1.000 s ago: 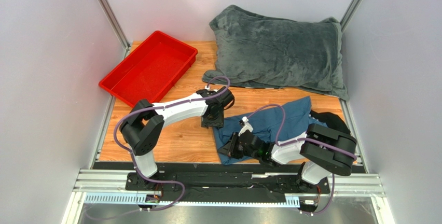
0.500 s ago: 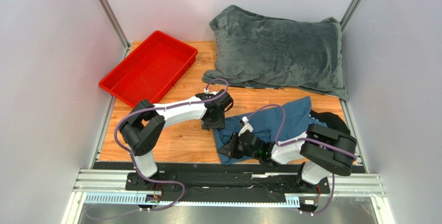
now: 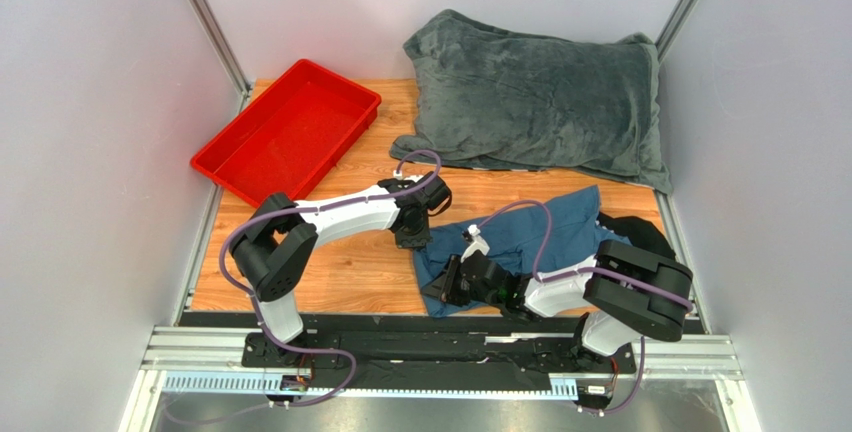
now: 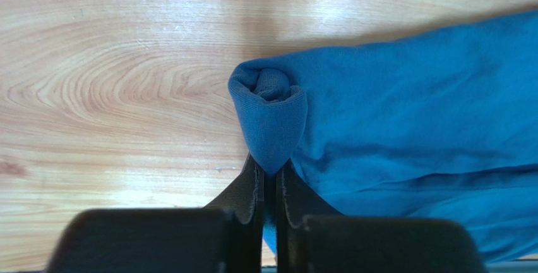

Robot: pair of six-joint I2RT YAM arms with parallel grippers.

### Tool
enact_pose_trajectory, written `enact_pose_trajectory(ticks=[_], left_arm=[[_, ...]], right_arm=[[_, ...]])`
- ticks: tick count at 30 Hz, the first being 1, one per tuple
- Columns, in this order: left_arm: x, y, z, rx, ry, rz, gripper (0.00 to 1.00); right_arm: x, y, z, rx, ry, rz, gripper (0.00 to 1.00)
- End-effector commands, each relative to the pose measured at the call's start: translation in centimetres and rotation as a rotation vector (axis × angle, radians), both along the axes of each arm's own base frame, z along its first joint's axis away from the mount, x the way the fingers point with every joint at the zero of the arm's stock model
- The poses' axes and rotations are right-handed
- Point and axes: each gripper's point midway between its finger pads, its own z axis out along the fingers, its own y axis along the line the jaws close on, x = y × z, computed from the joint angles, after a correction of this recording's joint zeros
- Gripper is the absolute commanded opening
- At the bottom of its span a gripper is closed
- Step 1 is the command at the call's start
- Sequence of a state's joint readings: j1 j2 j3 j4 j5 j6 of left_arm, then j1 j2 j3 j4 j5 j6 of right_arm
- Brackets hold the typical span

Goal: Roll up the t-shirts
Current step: Roll the T-shirt to the center of the board.

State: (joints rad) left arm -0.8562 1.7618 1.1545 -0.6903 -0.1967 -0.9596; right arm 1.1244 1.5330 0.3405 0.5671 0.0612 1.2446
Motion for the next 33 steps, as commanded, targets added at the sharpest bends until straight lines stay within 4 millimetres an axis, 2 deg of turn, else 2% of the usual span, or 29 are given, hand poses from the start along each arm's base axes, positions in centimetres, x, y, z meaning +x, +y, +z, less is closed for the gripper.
enact_pose_trajectory(ticks=[1, 5, 8, 12, 21, 22, 23, 28, 30, 33], left_arm=[[0.3, 0.8, 0.8, 0.085, 0.011, 0.005, 0.00], [0.1, 1.5, 0.7, 0.142, 0.046, -0.005, 0.00], [-0.1, 2.0, 0.7, 0.179, 0.061, -0.008, 0.00], [-0.1, 2.2, 1.0, 0.192, 0.058, -0.016, 0.00], [0.4, 1.8, 1.1, 0.198, 0.062, -0.029, 0.00], [0.4, 1.8, 1.1, 0.202, 0.063, -0.029, 0.00], [0.3, 1.9, 1.1, 0.208, 0.067, -0.028, 0.00], [0.5, 1.6, 1.2, 0.203, 0.070, -0.026, 0.00], [0.6, 1.4, 1.4, 0.199, 0.069, -0.029, 0.00], [0.5, 1.4, 1.4, 0.201, 0.072, -0.034, 0.00]], right_arm=[[-0.3, -2.4, -2.2, -0.155, -0.020, 0.001, 0.16], [-0.3, -2.3, -1.0, -0.187, -0.076, 0.011, 0.34], [-0.6, -2.2, 0.0, -0.210, -0.115, 0.025, 0.42], [-1.0, -2.2, 0.9, -0.227, -0.136, 0.040, 0.42], [-2.4, -1.3, 1.0, -0.222, -0.116, 0.083, 0.41], [-2.7, -1.1, 0.9, -0.214, -0.103, 0.096, 0.37], [-2.9, -0.8, 1.1, -0.201, -0.095, 0.100, 0.26], [-3.5, -0.3, 0.5, -0.179, -0.055, 0.116, 0.09], [-3.5, 0.1, 0.5, -0.149, -0.048, 0.113, 0.13], [-3.3, 0.0, 0.4, -0.159, -0.054, 0.103, 0.31]])
